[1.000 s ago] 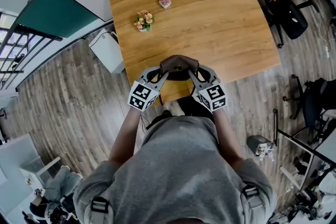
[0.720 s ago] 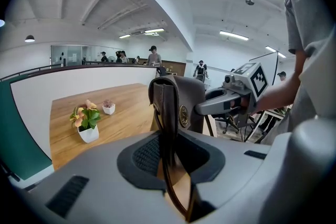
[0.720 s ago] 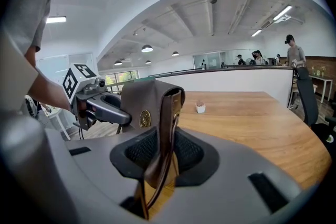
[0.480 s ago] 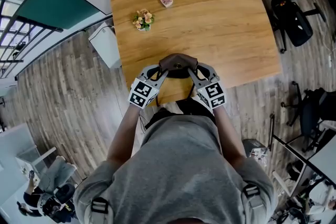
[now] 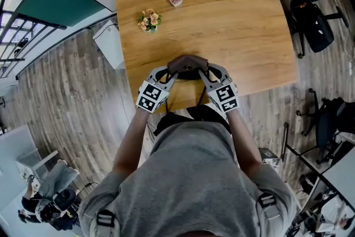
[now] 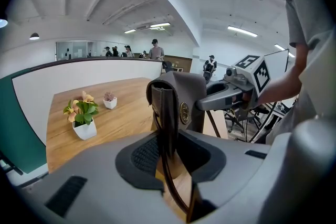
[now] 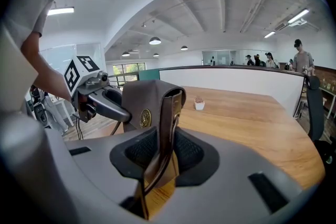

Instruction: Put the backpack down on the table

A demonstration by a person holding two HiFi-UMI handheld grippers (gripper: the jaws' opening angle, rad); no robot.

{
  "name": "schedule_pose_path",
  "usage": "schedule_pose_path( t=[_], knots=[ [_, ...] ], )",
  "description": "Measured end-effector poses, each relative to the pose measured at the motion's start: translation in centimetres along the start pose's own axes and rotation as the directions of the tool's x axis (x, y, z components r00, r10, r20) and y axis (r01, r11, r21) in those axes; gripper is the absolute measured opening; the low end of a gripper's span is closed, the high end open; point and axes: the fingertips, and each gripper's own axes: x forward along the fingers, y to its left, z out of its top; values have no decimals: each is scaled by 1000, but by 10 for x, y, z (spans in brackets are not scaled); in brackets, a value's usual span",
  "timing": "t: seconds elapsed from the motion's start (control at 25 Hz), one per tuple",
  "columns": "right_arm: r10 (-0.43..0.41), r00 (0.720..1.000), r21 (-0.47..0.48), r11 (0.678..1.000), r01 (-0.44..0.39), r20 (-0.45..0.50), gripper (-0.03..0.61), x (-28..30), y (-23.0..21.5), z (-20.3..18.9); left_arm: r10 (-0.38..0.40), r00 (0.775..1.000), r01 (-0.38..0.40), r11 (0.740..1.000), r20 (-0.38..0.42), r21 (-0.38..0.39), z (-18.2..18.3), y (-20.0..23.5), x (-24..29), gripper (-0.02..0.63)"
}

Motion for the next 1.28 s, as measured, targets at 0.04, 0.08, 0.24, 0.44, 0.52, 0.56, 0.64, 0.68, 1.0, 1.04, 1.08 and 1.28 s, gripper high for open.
schedule_pose_path(
  t=[0.04, 0.08, 0.24, 0.44, 0.52, 0.56, 0.64, 0.68, 1.0, 1.04, 1.08, 1.28],
  knots=[
    [4, 1000, -2, 1000, -4, -4, 101, 2, -1, -1, 1, 1000, -1, 1000, -6, 1, -1, 2, 2, 101],
    [7, 1000, -6, 1000, -7, -8, 101, 4, -3, -1, 2, 1000, -2, 1000, -11, 4, -1, 3, 4, 101],
    [13, 1000, -49, 999, -14, -24, 104, 12, -14, -4, 10, 1000, -10, 1000, -18, 16, 1, 10, 16, 104],
    [20, 999, -99, 995, -24, -46, 106, 21, -20, -10, 35, 998, -34, 999, -44, 27, -7, 17, 26, 109],
    [25, 998, -106, 994, -31, -54, 106, 25, -22, -12, 42, 998, -40, 999, -52, 28, -9, 20, 29, 109],
    [28, 998, -107, 994, -34, -56, 106, 27, -22, -13, 44, 998, -42, 999, -55, 25, -10, 22, 30, 109],
    [34, 998, -112, 993, -41, -61, 107, 31, -22, -14, 50, 997, -49, 999, -59, 21, -12, 25, 31, 110],
    [36, 997, -116, 992, -43, -65, 109, 32, -22, -16, 56, 996, -55, 998, -64, 24, -13, 26, 31, 110],
    [28, 995, -123, 992, -40, -101, 130, 35, -29, -29, 55, 998, -55, 998, -42, -7, -18, 24, 32, 114],
    [30, 994, -120, 992, -42, -101, 133, 35, -28, -29, 55, 998, -56, 998, -42, -11, -18, 24, 32, 114],
    [33, 994, -113, 993, -44, -102, 137, 34, -28, -30, 54, 998, -55, 998, -42, -20, -18, 23, 31, 114],
    [27, 996, -45, 999, -31, -84, 162, 32, -32, -33, 39, 999, -40, 997, -24, -68, -17, 22, 30, 127]
  ],
)
